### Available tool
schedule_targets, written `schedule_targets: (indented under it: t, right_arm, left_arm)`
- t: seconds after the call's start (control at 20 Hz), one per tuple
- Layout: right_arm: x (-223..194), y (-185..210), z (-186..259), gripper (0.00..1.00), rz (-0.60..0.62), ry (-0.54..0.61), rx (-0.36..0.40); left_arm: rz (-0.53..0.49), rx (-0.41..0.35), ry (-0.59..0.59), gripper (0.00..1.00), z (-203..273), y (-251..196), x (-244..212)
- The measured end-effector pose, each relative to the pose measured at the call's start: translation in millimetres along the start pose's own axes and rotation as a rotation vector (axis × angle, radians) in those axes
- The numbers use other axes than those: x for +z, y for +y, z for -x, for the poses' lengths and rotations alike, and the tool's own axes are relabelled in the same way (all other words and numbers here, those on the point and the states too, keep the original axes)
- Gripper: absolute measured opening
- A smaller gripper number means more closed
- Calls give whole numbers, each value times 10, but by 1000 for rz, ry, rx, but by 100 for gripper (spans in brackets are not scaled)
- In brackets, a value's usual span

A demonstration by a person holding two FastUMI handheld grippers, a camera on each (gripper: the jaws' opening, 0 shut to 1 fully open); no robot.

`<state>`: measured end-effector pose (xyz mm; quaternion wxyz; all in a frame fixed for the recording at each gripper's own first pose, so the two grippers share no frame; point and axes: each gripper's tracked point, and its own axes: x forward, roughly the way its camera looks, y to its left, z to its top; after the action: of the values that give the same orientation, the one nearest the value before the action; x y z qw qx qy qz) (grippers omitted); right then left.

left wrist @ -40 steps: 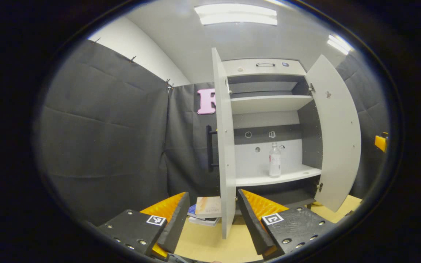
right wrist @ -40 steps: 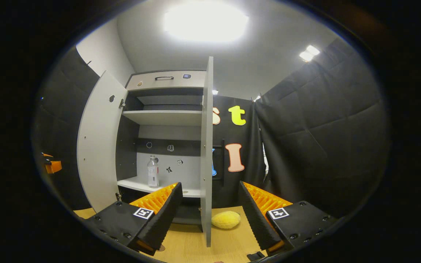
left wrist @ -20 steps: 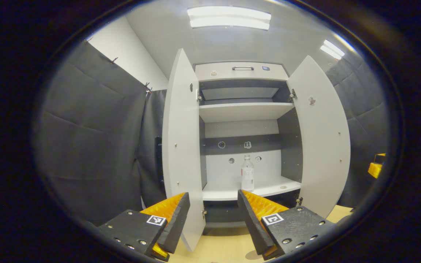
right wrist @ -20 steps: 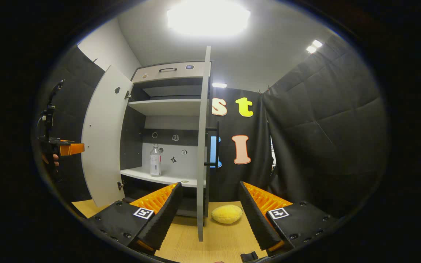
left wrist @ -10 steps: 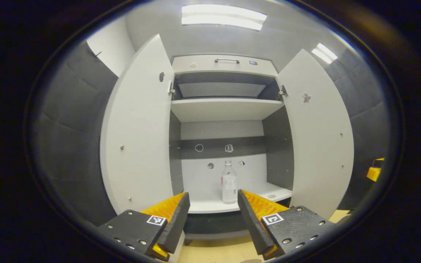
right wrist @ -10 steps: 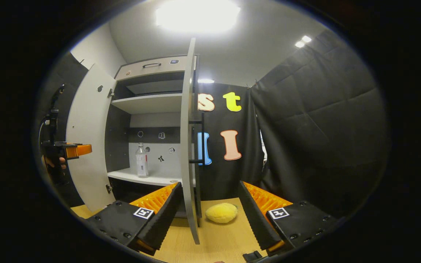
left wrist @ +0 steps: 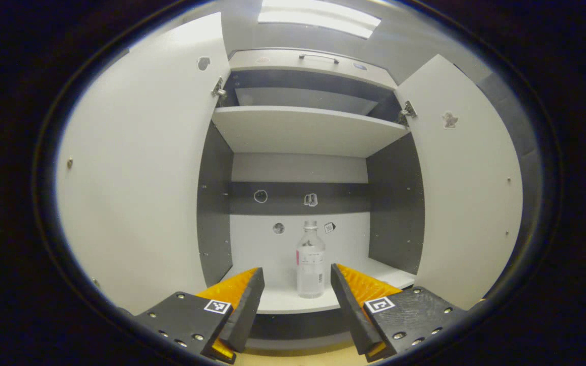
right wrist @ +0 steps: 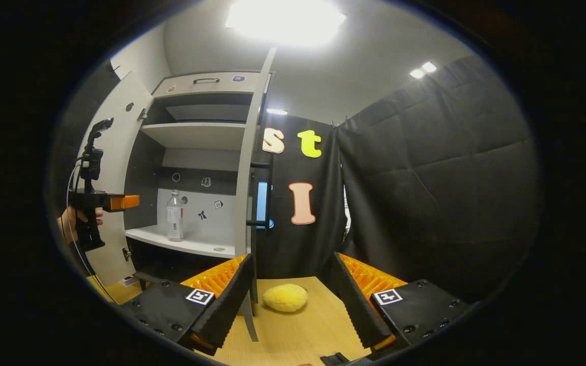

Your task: Grasp the bottle in the cabinet with the left hand and place it on the coaster, then close the right door with the right hand and the left door with the left hand.

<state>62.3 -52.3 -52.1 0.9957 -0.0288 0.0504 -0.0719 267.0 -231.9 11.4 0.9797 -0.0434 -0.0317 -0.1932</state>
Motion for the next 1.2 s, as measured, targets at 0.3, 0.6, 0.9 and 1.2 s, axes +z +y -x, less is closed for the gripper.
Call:
schedule_targets:
  t: [0.3, 0.6, 0.9, 1.2]
  right_arm:
    - [-72, -49, -60, 96, 11, 24, -78]
    - [-167, -74, -99, 98, 20, 51, -138]
    - [-204, -143, -128, 98, 48, 70, -188]
    - [-208, -156, -114, 98, 41, 79, -180]
  left_arm:
    - [49, -71, 26, 80, -618, -153, -248]
    - [49, -104, 62, 80, -1150, -234, -521]
    - [40, -101, 137, 80, -1666, -190, -833]
    - [81, -78, 125, 79, -1831, -121, -851]
